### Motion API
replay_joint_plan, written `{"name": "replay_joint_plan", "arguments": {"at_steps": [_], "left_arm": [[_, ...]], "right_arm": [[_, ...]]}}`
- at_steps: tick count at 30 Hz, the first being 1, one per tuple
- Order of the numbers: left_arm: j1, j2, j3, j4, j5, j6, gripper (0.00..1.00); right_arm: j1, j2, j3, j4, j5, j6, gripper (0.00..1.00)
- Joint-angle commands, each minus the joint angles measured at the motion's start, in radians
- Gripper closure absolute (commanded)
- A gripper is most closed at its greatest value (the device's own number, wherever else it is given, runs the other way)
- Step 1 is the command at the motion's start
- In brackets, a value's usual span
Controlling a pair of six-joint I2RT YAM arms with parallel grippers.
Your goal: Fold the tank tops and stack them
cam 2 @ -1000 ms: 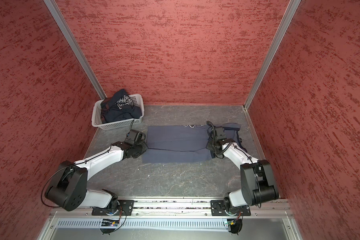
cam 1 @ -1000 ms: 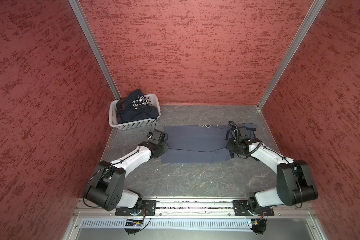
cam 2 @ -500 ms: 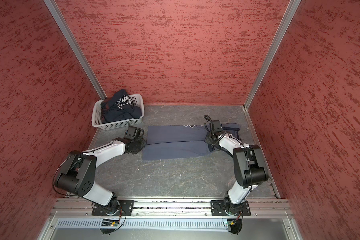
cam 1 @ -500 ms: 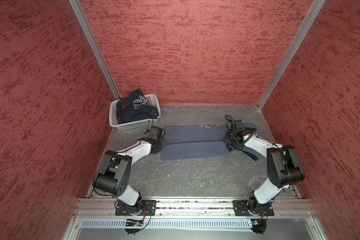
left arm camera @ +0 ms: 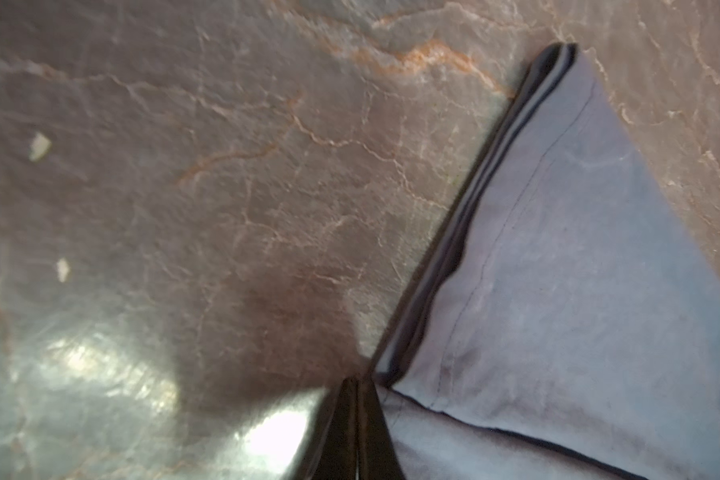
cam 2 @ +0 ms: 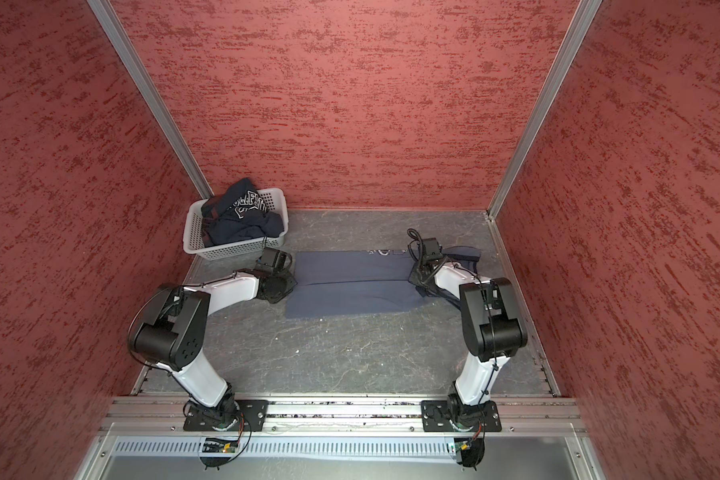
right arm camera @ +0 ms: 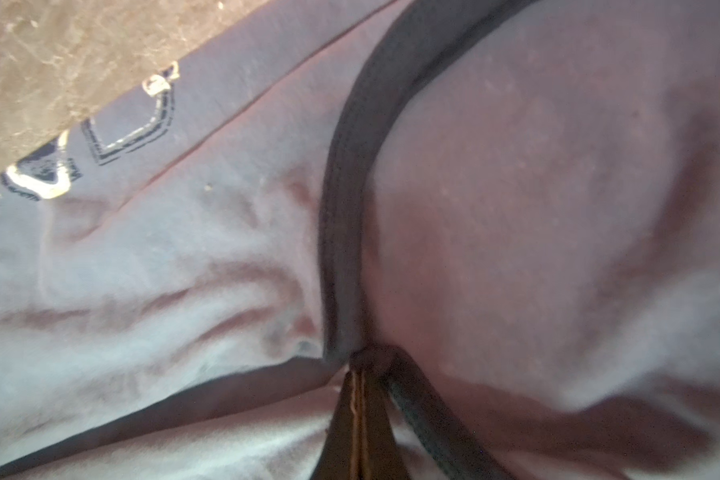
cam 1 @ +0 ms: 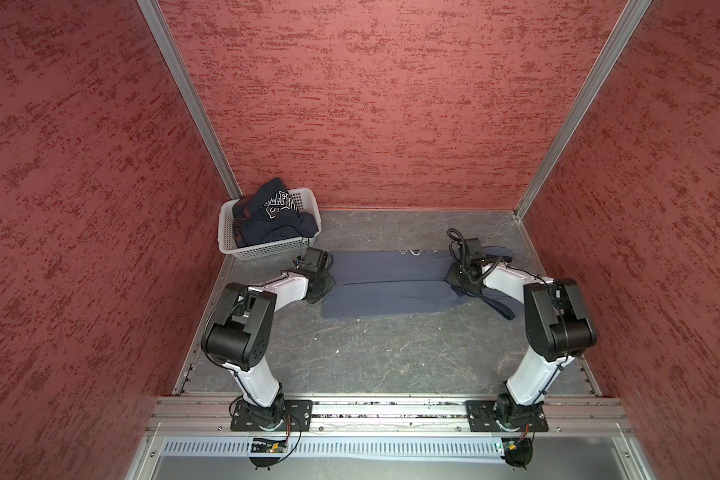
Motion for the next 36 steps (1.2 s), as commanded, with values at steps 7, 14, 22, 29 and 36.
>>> {"name": "replay_joint_plan", "arguments": {"at_steps": [7, 14, 22, 29, 36], "left_arm": [[0.019, 0.017, 0.062, -0.023, -0.032, 0.031, 1.00], [0.024, 0.041, 0.088, -0.038, -0.031, 0.039, 1.00], [-0.011, -0.065, 0.163, -0.195, -0.094, 0.127, 0.49], [-0.149, -0.093, 0.163, -0.160, -0.054, 0.151, 0.40], [-0.226, 0.081, 0.234, -0.090, 0.023, 0.155, 0.40]], "right_arm": [[-0.009, 0.012, 0.059, 0.019, 0.046, -0.005, 0.99], [-0.010, 0.041, 0.084, 0.008, 0.045, -0.012, 0.94], [-0.031, -0.120, 0.047, -0.121, 0.138, -0.032, 0.40], [-0.116, -0.436, -0.215, -0.080, 0.039, 0.053, 0.41], [-0.187, -0.541, -0.417, -0.006, -0.069, 0.131, 0.45]]}}
